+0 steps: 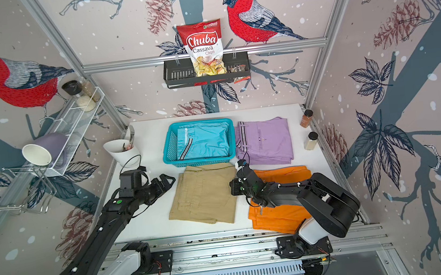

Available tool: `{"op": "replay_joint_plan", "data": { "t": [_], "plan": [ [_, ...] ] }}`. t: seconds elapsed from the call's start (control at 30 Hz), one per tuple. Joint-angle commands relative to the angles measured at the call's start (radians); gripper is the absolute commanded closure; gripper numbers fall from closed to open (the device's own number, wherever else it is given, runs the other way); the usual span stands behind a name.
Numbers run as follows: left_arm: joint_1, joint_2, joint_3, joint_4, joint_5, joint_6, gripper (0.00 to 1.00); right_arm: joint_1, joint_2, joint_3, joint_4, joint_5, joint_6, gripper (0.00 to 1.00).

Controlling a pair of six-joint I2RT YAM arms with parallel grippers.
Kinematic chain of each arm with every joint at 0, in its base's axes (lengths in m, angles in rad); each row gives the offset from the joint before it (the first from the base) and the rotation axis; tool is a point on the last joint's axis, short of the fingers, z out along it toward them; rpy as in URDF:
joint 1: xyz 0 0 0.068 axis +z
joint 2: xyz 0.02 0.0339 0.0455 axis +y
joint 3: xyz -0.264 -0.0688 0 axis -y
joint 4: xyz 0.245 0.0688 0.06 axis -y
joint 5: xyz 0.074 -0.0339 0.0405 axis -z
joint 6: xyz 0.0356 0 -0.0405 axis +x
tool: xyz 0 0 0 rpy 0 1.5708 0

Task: Put the folded long pants in the basket
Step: Pick up the long pant at the center of the board.

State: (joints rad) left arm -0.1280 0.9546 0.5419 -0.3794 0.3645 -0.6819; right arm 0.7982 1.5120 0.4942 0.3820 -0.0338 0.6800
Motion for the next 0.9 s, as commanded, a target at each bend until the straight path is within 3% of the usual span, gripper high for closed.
{"op": "replay_joint_plan", "data": {
  "t": [0.0, 0.07, 0.23, 0.43, 0.67, 0.77, 0.87],
  "plan": [
    [-0.058, 0.031, -0.013, 0.062, -0.091, -0.028, 0.04, 0.001, 0.004, 0.003, 0.003, 0.022, -0.014, 1.0],
    [-0.117, 0.049, -0.035, 0.095, -0.192, -0.047, 0.04, 0.001, -0.006, 0.004, -0.004, 0.029, -0.013, 1.0],
    [-0.133, 0.186, -0.06, 0.145, -0.245, -0.028, 0.04, 0.009, -0.023, 0.004, -0.015, 0.044, -0.011, 1.0],
    [-0.135, 0.318, -0.089, 0.237, -0.173, -0.01, 0.05, 0.051, 0.009, 0.044, -0.039, 0.075, -0.016, 1.0],
    [-0.136, 0.329, -0.123, 0.307, -0.082, -0.005, 0.09, 0.08, 0.079, 0.095, -0.037, 0.081, -0.012, 1.0],
    [-0.136, 0.336, -0.129, 0.314, -0.07, -0.001, 0.19, 0.086, 0.089, 0.103, -0.034, 0.087, -0.008, 1.0],
    [-0.136, 0.351, -0.13, 0.311, -0.078, 0.002, 0.51, 0.088, 0.088, 0.104, -0.034, 0.093, -0.005, 1.0]
  ]
}}
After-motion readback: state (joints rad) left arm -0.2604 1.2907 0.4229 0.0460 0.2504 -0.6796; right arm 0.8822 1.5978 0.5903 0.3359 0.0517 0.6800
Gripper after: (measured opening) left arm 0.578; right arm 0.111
